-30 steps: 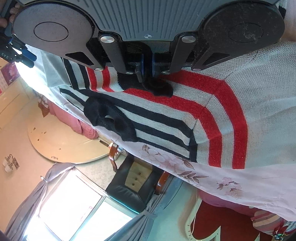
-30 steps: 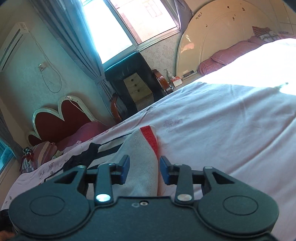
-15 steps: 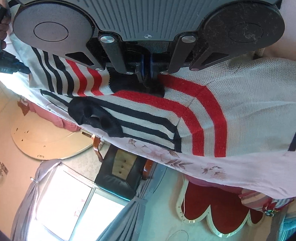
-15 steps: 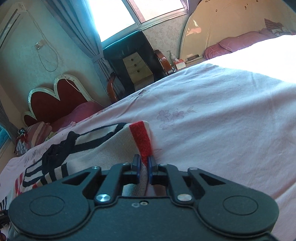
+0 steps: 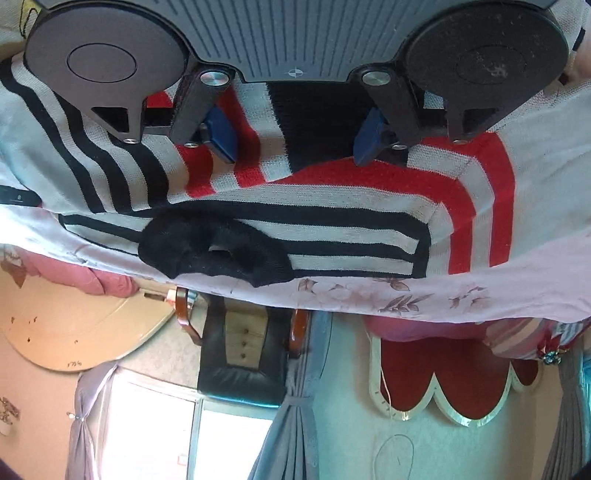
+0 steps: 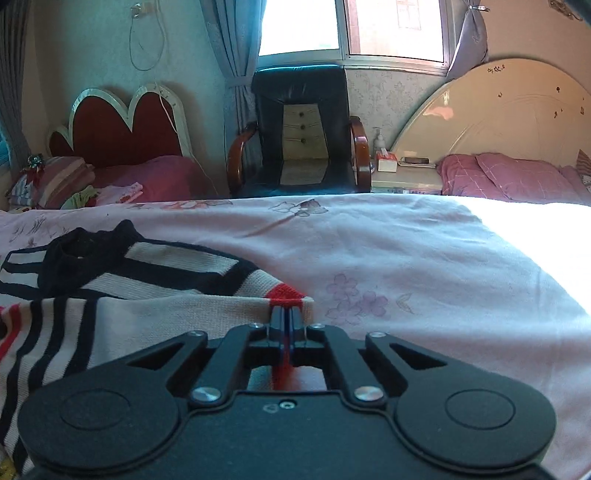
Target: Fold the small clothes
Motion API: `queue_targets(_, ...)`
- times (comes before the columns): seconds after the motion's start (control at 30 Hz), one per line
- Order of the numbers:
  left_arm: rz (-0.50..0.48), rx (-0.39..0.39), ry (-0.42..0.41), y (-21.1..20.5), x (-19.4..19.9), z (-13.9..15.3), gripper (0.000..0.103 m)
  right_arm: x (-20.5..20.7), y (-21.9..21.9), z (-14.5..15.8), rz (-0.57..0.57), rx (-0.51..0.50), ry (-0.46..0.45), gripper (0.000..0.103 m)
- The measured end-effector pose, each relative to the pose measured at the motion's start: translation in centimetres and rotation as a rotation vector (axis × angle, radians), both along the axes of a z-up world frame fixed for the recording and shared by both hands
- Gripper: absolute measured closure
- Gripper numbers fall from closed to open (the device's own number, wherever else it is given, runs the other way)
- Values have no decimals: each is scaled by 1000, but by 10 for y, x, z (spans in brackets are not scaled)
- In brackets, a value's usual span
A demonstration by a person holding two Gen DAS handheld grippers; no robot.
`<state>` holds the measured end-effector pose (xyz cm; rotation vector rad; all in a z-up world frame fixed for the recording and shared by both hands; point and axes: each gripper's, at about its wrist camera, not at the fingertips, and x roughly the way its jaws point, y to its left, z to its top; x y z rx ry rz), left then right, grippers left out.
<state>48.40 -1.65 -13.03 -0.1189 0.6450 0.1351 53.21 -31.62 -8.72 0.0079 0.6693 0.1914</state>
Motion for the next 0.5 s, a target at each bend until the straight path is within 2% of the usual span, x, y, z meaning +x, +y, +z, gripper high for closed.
queue_targets(0.13, 17, -6, 11, 1, -9, 10, 35, 2, -2, 6, 0, -6, 31, 103)
queue_targets(0.17, 25, 0, -2, 0, -14, 12, 35, -2, -1, 12, -9, -12, 31, 90)
queue_targets(0.23, 21, 8, 20, 1, -17, 7, 34, -17, -2, 22, -6, 4, -12, 85)
queue_targets(0.3, 13, 23, 3, 0, -20, 0, 34, -31, 0, 24, 36, 24, -21, 87)
queue_targets(0.33, 12, 24, 9, 0, -17, 0, 34, -30, 6, 16, 47, -13, 20, 88)
queue_targets(0.37, 12, 23, 18, 0, -16, 2, 34, -29, 9, 8, 49, -46, 45, 83)
queue_targets(0.43, 20, 13, 23, 2, -19, 9, 33, -31, 9, 10, 30, -37, 41, 84)
queue_targets(0.47, 28, 14, 4, 3, -26, 13, 30, -33, 7, 15, 14, -17, 43, 84)
queue_targets(0.5, 39, 10, -14, 6, -35, 15, 24, -49, 7, 29, 9, 21, -12, 84)
